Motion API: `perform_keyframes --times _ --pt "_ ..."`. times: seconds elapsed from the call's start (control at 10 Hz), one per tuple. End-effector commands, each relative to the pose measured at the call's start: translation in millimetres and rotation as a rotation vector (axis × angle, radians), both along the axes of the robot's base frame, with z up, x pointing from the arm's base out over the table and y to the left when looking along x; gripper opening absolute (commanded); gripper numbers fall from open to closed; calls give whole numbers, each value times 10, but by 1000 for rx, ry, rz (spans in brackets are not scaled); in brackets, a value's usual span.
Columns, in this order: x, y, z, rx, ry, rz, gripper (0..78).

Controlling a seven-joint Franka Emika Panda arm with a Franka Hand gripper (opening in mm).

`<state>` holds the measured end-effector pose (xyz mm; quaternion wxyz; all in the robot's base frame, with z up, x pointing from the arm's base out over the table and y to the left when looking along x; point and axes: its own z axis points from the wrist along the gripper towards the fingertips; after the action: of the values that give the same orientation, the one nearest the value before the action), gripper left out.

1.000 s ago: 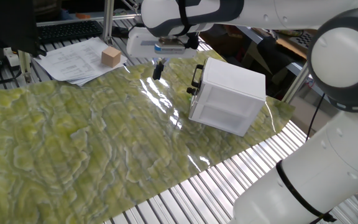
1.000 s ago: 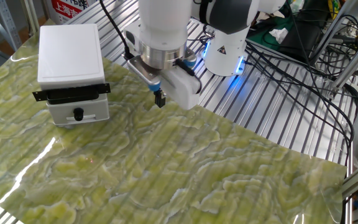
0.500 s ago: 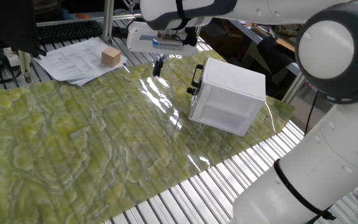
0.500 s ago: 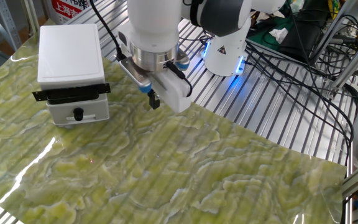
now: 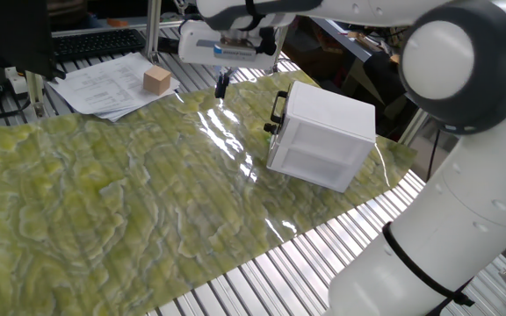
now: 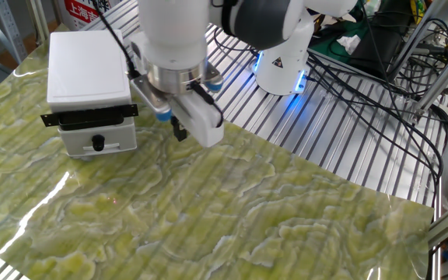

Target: Take something out of a drawer

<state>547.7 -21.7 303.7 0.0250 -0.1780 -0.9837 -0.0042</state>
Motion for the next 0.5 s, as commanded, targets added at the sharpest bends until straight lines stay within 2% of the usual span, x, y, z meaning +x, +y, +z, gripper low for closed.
perform_keyframes --times 0.1,0.5 --pt "43 -34 36 -7 -3 -30 0" --pt "43 -34 36 -10 -16 -58 0"
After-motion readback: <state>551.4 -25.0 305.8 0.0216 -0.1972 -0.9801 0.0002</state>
